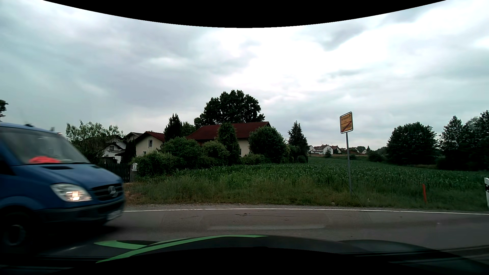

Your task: Follow the waypoints while adhering to traffic rules and regulations

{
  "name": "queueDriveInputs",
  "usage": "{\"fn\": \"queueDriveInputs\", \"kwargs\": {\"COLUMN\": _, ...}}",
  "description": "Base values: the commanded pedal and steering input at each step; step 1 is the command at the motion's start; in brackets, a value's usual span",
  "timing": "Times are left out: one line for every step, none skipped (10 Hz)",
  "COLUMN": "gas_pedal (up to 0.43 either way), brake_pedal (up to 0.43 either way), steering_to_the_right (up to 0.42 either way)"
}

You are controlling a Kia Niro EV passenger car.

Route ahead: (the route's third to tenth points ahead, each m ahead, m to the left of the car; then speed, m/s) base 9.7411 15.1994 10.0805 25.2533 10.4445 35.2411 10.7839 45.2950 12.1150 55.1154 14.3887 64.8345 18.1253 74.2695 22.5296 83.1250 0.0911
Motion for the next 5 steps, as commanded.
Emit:
{"fn": "queueDriveInputs", "kwargs": {"gas_pedal": 0.000, "brake_pedal": 0.091, "steering_to_the_right": -0.245}}
{"fn": "queueDriveInputs", "kwargs": {"gas_pedal": 0.000, "brake_pedal": 0.006, "steering_to_the_right": -0.245}}
{"fn": "queueDriveInputs", "kwargs": {"gas_pedal": 0.000, "brake_pedal": 0.000, "steering_to_the_right": -0.245}}
{"fn": "queueDriveInputs", "kwargs": {"gas_pedal": 0.000, "brake_pedal": 0.000, "steering_to_the_right": -0.246}}
{"fn": "queueDriveInputs", "kwargs": {"gas_pedal": 0.000, "brake_pedal": 0.000, "steering_to_the_right": -0.250}}
